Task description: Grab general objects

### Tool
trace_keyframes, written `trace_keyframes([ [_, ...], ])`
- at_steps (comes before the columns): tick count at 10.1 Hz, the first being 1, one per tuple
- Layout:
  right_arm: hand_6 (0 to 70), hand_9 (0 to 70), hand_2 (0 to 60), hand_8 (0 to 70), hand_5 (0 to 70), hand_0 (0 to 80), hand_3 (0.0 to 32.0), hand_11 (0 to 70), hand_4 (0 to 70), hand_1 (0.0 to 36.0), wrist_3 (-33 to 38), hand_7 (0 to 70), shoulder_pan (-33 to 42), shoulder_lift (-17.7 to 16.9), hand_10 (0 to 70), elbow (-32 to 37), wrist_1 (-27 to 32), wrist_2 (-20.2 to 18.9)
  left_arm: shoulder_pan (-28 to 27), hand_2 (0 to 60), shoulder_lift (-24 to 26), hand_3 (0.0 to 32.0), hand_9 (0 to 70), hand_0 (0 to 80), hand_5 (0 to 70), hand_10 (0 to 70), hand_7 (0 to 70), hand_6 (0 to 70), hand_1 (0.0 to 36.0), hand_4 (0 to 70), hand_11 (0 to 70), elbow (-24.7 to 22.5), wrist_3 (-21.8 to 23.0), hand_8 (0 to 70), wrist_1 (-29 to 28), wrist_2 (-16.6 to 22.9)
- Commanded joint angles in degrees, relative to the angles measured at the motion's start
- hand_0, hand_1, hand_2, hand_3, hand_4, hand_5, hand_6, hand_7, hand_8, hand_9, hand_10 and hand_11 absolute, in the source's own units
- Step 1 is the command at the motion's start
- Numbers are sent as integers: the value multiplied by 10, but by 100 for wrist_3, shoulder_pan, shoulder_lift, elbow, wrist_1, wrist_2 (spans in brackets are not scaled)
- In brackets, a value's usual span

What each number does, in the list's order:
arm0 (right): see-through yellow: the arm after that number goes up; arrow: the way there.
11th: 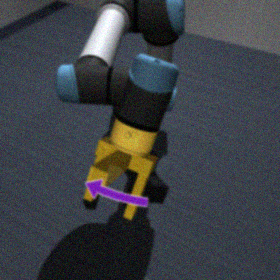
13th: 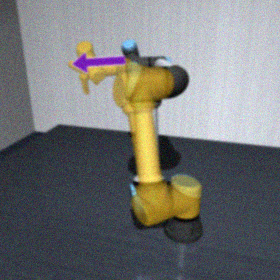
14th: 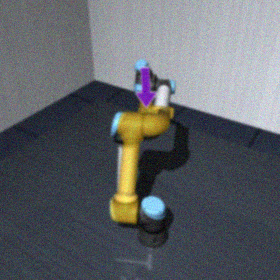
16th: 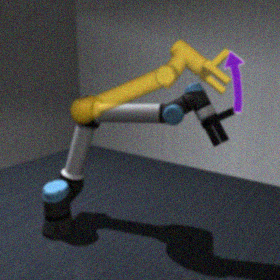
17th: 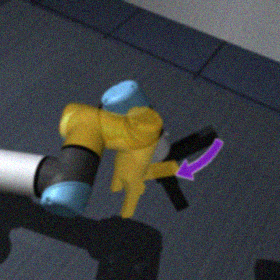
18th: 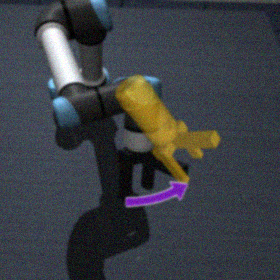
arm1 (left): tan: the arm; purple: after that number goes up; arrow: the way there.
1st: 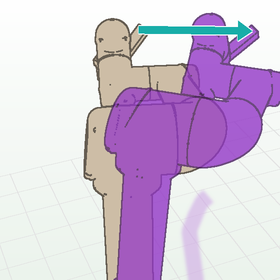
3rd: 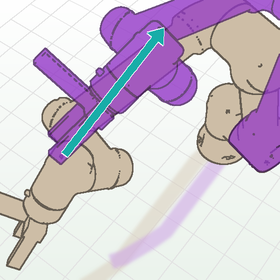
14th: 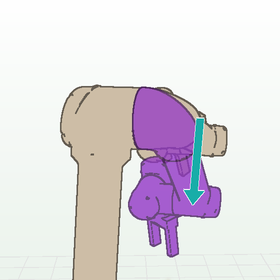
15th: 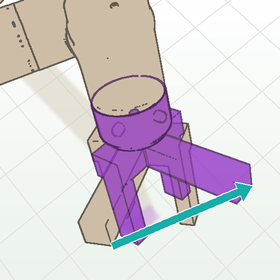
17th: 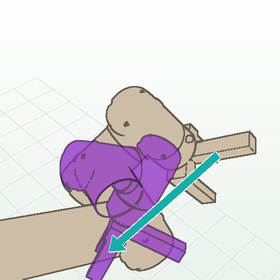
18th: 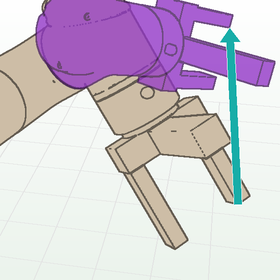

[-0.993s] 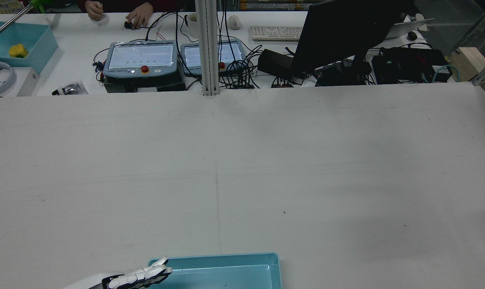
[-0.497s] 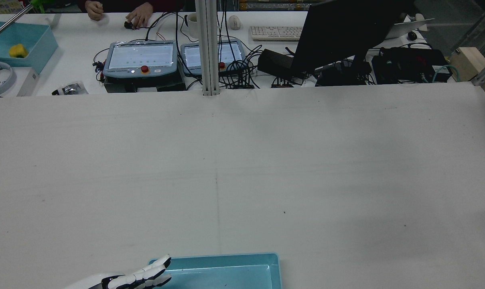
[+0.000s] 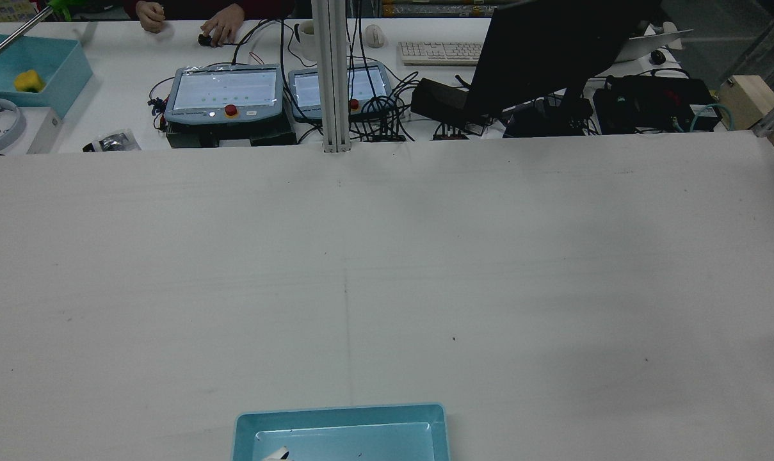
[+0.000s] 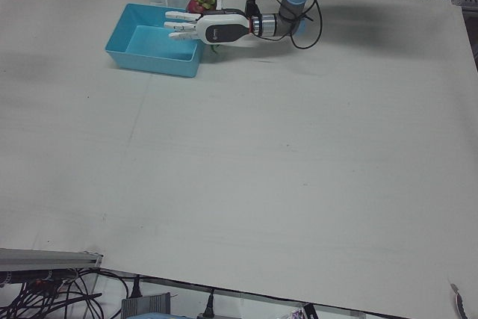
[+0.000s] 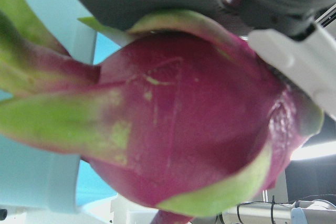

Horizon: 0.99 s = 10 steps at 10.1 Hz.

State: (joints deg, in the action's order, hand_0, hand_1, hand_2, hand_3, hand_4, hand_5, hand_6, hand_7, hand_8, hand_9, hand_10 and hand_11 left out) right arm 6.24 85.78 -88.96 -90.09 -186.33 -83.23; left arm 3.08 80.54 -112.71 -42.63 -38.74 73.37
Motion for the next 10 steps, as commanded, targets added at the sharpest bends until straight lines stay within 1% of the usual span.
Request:
trace_keyframes([
  [1,0,0,0,0,0,0,0,0,0,0,0,0,0,-8,0,1,0,0,-97,0,58,0,21,475,26,0,177,50,41,124,0,-118,-44,0,304,-78],
  [2,0,0,0,0,0,0,0,0,0,0,0,0,0,1,0,1,0,0,-105,0,198,0,23,474,35,0,185,57,40,129,0,-354,-44,1,967,-69],
  [3,0,0,0,0,0,0,0,0,0,0,0,0,0,1,0,1,0,0,-105,0,538,0,24,475,43,0,190,61,41,140,0,-478,-61,2,1583,-51],
  [4,0,0,0,0,0,0,0,0,0,0,0,0,0,1,0,1,0,0,-114,0,733,0,26,482,86,0,203,73,47,173,0,-523,-61,4,1885,-51],
  [5,0,0,0,0,0,0,0,0,0,0,0,0,0,1,0,-8,0,0,-123,0,1101,0,34,529,161,0,241,119,91,230,0,-558,-53,15,2366,-8],
  [6,0,0,0,0,0,0,0,0,0,0,0,0,0,1,0,-8,0,0,-106,0,1539,0,37,533,181,0,258,151,91,244,0,-559,-26,28,2867,28],
  [7,0,0,0,0,0,0,0,0,0,0,0,0,0,1,0,-8,0,0,-88,0,1692,0,38,526,176,0,261,152,77,230,0,-550,-9,28,3116,28],
  [8,0,0,0,0,0,0,0,0,0,0,0,0,0,1,0,-8,0,0,-27,0,1719,0,39,520,185,0,266,160,70,230,0,-541,35,32,3232,63],
  [9,0,0,0,0,0,0,0,0,0,0,0,0,0,-8,0,-8,0,0,26,0,1728,0,38,513,169,0,261,154,63,202,0,-558,305,32,3320,194],
  [10,0,0,0,0,0,0,0,0,0,0,0,0,0,1,0,-8,0,0,200,0,1737,0,37,500,156,0,255,146,52,183,0,-620,464,31,3730,334],
])
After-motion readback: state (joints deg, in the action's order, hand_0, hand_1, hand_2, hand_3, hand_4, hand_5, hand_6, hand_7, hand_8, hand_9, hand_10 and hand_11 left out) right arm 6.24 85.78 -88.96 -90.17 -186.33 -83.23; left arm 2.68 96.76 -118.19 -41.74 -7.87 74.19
